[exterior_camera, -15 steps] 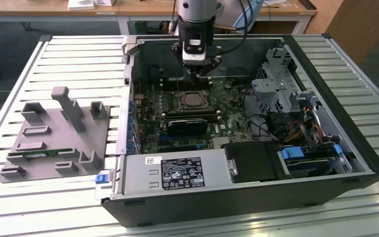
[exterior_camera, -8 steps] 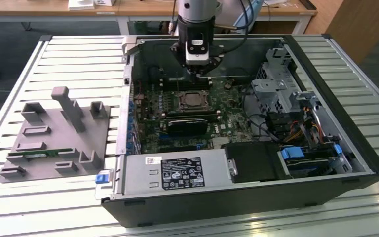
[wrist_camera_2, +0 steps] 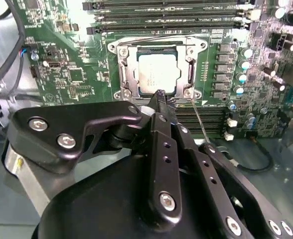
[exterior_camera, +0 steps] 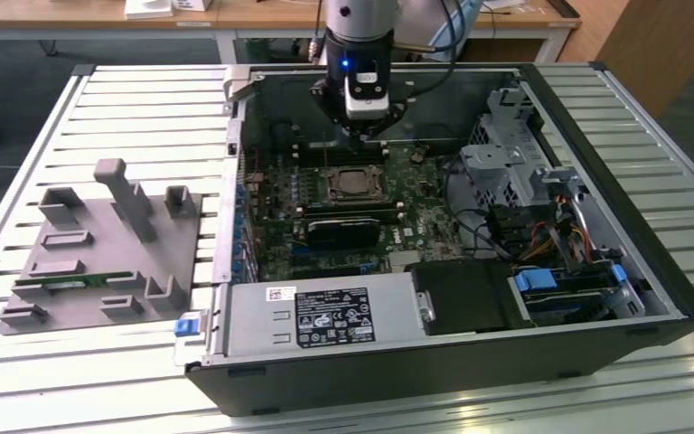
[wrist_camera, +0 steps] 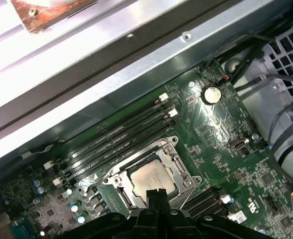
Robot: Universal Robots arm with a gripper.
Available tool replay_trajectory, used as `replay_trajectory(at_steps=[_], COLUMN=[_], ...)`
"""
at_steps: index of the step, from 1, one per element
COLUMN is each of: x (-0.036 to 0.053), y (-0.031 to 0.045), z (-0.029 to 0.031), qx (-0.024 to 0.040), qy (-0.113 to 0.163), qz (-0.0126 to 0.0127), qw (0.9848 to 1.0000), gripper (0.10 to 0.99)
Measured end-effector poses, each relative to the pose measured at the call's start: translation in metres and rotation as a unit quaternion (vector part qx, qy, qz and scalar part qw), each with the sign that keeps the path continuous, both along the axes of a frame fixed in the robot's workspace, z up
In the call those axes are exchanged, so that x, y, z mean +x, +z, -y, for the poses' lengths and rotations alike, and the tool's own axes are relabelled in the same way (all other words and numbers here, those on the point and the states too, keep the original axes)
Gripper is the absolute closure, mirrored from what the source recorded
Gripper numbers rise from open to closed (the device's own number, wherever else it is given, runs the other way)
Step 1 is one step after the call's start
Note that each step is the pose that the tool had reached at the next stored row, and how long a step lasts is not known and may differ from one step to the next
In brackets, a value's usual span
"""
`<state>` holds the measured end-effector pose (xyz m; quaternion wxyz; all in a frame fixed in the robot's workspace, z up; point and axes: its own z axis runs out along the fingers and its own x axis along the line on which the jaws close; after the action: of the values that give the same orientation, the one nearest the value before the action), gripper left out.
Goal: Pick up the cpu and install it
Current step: 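Install the first cpu locking lever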
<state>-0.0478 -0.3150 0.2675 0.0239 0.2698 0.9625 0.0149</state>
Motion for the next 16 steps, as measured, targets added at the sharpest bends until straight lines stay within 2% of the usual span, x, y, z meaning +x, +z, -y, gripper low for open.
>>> replay_trajectory(at_steps=[3, 6, 11, 16], x=[0.0000, 0.0000, 0.0000, 0.0000], y=[0.0000, 0.0000, 0.0000, 0.0000], z=[0.0000, 0.0000, 0.0000, 0.0000], qx=[0.0000, 0.0000, 0.0000, 0.0000], qy=[0.023, 0.050, 0.089, 0.117], qz=[0.0000, 0.0000, 0.0000, 0.0000], qw=[0.9997, 0.9988, 0.9960, 0.9931], gripper=[0.980, 0.980, 0.980, 0.980])
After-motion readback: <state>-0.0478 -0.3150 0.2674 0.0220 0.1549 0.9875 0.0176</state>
